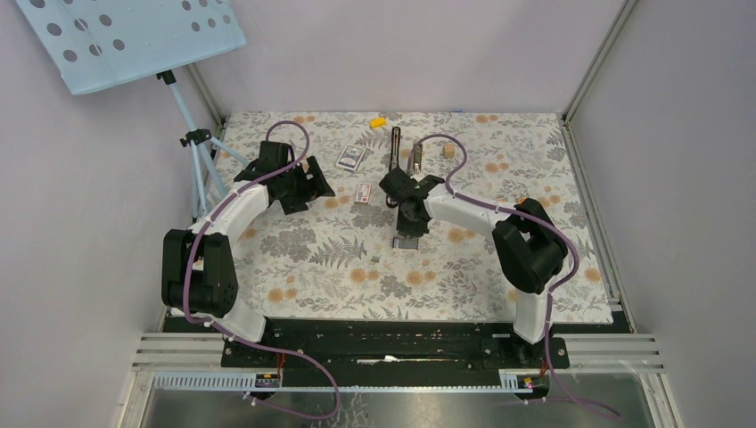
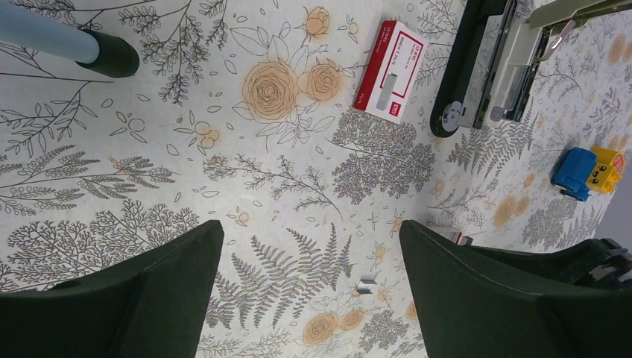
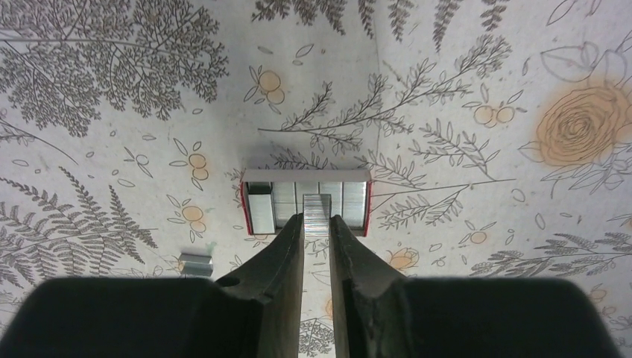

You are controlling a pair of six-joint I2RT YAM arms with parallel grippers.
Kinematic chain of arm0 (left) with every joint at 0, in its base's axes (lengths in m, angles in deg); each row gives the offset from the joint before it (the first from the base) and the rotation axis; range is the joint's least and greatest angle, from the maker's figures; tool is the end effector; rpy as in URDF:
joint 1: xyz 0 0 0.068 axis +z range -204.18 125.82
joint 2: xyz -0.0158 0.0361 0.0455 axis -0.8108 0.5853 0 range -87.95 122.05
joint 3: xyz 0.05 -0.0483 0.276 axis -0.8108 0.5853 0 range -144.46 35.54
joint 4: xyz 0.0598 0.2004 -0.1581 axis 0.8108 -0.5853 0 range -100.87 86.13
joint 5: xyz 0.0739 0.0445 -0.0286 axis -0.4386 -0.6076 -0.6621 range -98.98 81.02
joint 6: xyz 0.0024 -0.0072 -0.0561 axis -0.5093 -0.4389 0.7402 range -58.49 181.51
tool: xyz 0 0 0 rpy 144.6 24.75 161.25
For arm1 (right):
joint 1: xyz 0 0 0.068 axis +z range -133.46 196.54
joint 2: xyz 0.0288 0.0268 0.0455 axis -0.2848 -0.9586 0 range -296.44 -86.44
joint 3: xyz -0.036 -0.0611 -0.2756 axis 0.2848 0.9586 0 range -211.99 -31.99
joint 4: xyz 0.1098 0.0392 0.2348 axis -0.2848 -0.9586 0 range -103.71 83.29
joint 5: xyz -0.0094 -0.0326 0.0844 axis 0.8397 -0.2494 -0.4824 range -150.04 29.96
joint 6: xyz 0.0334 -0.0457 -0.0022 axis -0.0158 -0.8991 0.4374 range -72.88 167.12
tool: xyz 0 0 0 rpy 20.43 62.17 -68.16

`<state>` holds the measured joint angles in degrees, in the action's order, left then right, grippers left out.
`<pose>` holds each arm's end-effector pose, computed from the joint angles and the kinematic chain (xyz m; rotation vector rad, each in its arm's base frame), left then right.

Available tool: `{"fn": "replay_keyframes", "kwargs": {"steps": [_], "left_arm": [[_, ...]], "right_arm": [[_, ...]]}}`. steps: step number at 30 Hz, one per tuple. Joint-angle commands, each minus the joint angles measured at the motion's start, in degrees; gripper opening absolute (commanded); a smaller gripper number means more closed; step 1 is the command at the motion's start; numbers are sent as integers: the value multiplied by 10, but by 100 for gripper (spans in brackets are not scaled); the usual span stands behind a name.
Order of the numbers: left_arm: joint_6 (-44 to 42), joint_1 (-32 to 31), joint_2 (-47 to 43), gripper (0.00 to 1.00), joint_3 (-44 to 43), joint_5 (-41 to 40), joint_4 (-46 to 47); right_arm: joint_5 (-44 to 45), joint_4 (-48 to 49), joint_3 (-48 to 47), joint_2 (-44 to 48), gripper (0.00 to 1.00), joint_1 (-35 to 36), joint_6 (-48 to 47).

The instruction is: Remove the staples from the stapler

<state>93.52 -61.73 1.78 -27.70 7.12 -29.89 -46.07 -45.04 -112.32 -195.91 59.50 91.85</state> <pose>0.3293 -0.0547 0.2450 -0.4200 2.5149 -0.6315 0.2985 0.2648 0.2026 0.1074 2.6874 0.1335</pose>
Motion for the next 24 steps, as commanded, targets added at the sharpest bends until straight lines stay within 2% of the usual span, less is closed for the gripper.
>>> {"fn": "replay_keyframes", "kwargs": {"steps": [1,24], "left_arm": [[4,3,-18,92,-1,7,23],[3,4,-18,93,0,8,22]], "right_arm": [[11,13,7,21,22,20,30],[6,33,3,-30,23,29,33]]}}
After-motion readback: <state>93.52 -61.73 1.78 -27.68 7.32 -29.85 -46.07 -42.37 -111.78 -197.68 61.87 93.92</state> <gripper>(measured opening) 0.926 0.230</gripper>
